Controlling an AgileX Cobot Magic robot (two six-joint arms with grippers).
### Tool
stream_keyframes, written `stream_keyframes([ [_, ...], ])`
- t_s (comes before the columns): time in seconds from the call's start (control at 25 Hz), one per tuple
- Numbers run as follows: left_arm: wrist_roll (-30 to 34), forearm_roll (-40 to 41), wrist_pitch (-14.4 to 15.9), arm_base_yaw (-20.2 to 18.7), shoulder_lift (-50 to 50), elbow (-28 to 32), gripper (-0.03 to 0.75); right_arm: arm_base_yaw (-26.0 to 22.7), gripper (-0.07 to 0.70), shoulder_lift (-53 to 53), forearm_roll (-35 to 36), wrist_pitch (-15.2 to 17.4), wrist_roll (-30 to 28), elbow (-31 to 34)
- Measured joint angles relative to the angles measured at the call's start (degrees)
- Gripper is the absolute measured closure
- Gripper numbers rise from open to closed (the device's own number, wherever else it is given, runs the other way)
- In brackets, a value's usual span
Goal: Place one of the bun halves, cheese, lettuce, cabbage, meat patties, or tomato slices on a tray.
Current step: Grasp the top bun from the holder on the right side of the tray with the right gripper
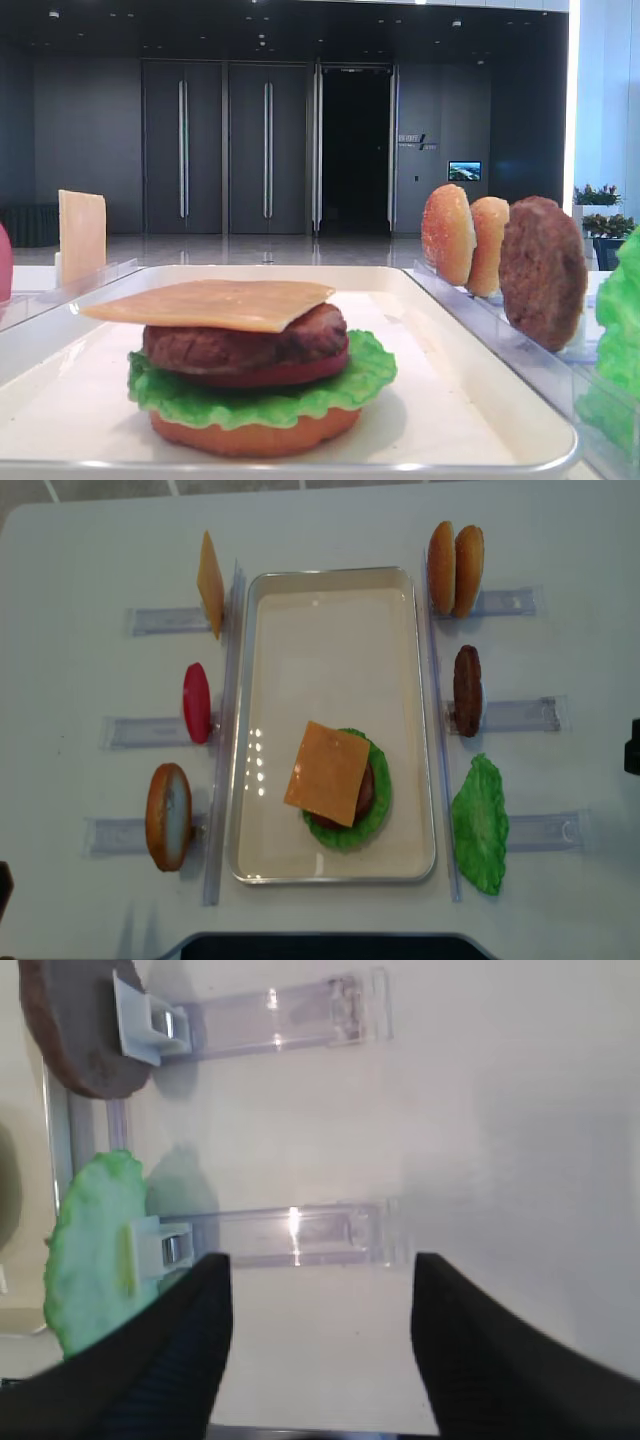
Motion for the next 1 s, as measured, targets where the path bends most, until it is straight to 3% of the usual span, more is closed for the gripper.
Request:
stream_keyframes([
  [0.4, 0.0, 0.0, 0.0, 0.0, 0.0, 0.0, 0.601, 0.0, 0.220, 19.9, 0.0, 0.9, -1.4, -17.7],
  [0.68, 0.0, 0.0, 0.0, 0.0, 0.0, 0.0, 0.683, 0.5, 0.220, 31.8, -0.2, 3.4, -1.4, -30.8],
  [1.0, 0.0, 0.0, 0.0, 0.0, 0.0, 0.0, 0.714, 2.6, 0.220, 43.3, -1.3, 4.3, -1.7, -42.4],
])
